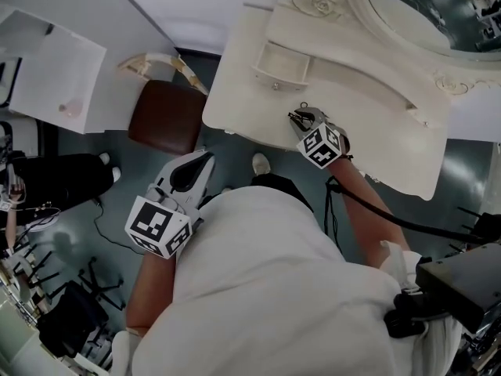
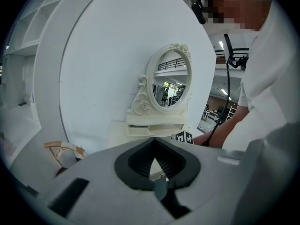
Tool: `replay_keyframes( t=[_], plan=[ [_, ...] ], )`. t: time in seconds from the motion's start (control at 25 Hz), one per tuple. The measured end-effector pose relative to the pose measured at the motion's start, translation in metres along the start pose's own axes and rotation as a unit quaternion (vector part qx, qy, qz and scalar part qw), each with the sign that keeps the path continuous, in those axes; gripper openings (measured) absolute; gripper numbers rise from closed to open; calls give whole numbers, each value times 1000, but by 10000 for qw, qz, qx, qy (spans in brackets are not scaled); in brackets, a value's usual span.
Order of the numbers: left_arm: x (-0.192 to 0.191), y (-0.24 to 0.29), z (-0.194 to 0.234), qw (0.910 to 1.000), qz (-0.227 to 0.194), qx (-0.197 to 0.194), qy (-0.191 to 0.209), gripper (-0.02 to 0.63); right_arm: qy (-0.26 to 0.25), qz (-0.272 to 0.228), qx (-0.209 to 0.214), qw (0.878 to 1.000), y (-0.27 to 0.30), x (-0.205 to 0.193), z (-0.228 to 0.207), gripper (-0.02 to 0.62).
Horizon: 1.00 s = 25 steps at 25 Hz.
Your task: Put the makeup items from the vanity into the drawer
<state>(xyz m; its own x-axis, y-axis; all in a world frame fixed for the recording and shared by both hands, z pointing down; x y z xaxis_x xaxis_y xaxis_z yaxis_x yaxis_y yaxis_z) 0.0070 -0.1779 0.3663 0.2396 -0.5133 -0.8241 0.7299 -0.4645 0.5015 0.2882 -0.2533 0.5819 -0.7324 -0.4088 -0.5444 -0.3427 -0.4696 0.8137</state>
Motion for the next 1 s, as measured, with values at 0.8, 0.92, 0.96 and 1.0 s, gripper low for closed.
replay_keyframes(
  t=[0.8,0.92,0.96,1.0],
  plan=[
    [15,36,-10,9998,-116,91,-98,2,-200,-244,524,9981,-47,13,-20,21],
    [15,41,-11,9998,-142,60,-111,2,-201,-360,585,9974,-63,25,-29,20],
    [16,42,-11,9998,-159,58,-122,2,-209,-404,588,9972,-67,30,-33,20],
    [16,43,-11,9998,-173,55,-128,2,-221,-449,583,9970,-70,35,-37,20]
  ],
)
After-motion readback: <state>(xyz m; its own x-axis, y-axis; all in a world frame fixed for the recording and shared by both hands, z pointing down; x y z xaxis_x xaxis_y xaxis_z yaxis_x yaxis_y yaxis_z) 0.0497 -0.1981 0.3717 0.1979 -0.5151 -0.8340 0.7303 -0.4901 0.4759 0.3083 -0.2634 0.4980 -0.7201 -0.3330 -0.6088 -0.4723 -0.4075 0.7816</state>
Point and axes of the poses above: the fingertips, and each gripper's own axes: y forward along the fingers, z to its left, x out of its top, the point moved 8 cm from there along -y, backward along the fingers, and after that the axes turned 4 degrees about z, right-handed, at the moved point
